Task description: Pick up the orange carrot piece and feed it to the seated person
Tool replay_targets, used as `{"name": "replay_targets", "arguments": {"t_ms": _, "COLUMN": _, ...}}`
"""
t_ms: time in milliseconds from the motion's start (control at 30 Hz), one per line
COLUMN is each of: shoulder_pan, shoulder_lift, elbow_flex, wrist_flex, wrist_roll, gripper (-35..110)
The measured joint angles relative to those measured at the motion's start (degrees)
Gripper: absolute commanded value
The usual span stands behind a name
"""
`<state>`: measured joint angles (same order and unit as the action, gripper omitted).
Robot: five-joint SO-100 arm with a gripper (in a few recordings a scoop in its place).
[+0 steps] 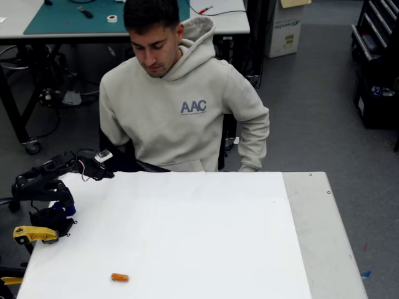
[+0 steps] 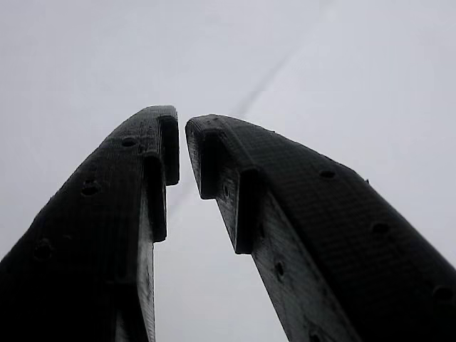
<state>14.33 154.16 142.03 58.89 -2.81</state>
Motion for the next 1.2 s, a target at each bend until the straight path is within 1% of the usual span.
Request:
{"name": "replay_targets", "arguments": {"t_ms": 267, "shoulder_pan": 12.83, "shoulder_lift": -17.49, "elbow_flex": -11.07, "wrist_flex": 0.0, "wrist_roll": 0.0, "gripper": -2}}
{"name": "replay_targets", "arguments": {"t_ms": 533, "shoulder_pan": 26.02, "shoulder_lift": -29.71, "elbow_flex": -18.28, "wrist_flex": 0.0, "wrist_roll": -0.97, "gripper": -2}}
{"name": "replay_targets", "arguments": {"t_ms": 867, "shoulder_pan": 41.04, "shoulder_lift": -43.51, "elbow_flex": -23.47, "wrist_flex": 0.0, "wrist_roll": -13.62, "gripper": -2}}
{"name": "replay_targets", "arguments": {"t_ms": 1200, "shoulder_pan": 54.67, "shoulder_lift": -55.28, "elbow_flex": -32.7, "wrist_flex": 0.0, "wrist_roll": -22.59, "gripper": -2}}
